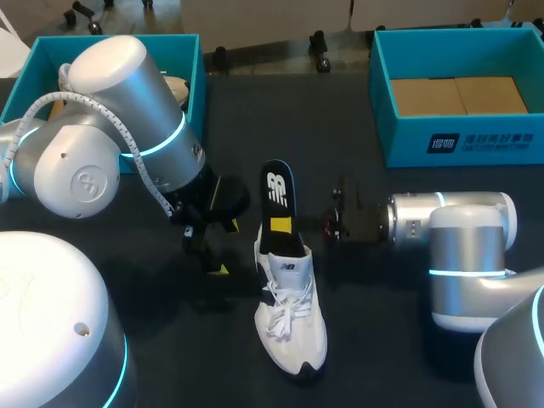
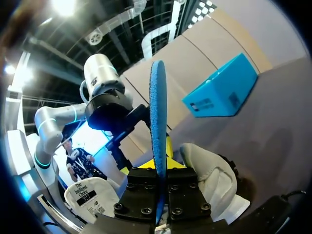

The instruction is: Take the shoe out of the shoebox, open the shoe tongue, remove and reinsert the insole, then place the shoe into the shoebox

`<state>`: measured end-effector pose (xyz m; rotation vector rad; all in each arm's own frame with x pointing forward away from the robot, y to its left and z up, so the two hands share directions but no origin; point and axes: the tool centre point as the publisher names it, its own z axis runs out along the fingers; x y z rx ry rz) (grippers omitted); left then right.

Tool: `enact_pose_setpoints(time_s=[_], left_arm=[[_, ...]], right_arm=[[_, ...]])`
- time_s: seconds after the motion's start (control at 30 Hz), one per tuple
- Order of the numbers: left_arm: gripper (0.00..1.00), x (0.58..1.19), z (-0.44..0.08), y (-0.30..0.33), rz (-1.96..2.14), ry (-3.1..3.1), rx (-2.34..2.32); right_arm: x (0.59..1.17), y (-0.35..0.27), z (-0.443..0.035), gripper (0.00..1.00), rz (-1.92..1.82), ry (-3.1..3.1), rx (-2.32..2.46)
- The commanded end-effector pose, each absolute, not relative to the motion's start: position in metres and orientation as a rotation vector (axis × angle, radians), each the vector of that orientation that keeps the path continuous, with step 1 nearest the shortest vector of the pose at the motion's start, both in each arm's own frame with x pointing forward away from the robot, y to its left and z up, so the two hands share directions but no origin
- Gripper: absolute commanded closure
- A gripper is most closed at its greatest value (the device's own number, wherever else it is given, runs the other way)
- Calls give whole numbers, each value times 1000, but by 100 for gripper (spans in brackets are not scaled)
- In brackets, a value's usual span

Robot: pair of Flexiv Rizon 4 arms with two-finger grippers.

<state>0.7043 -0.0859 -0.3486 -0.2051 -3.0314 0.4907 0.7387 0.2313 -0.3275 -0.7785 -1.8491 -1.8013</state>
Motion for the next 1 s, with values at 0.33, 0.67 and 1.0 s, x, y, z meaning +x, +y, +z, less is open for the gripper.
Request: enact_pose_setpoints(time_s=[0.33,0.67,1.0], left_arm=[[0,703,-348,-85,491,-3034,-205],[0,703,-348,-85,491,-3034,-205],[0,703,-348,-85,491,-3034,-205]], right_arm=[[718,228,-341,100,-1698,-1856,-816],[701,231,-349,100,-1564,-1854,-870],[701,236,-347,68,-1601,-1866,-846]])
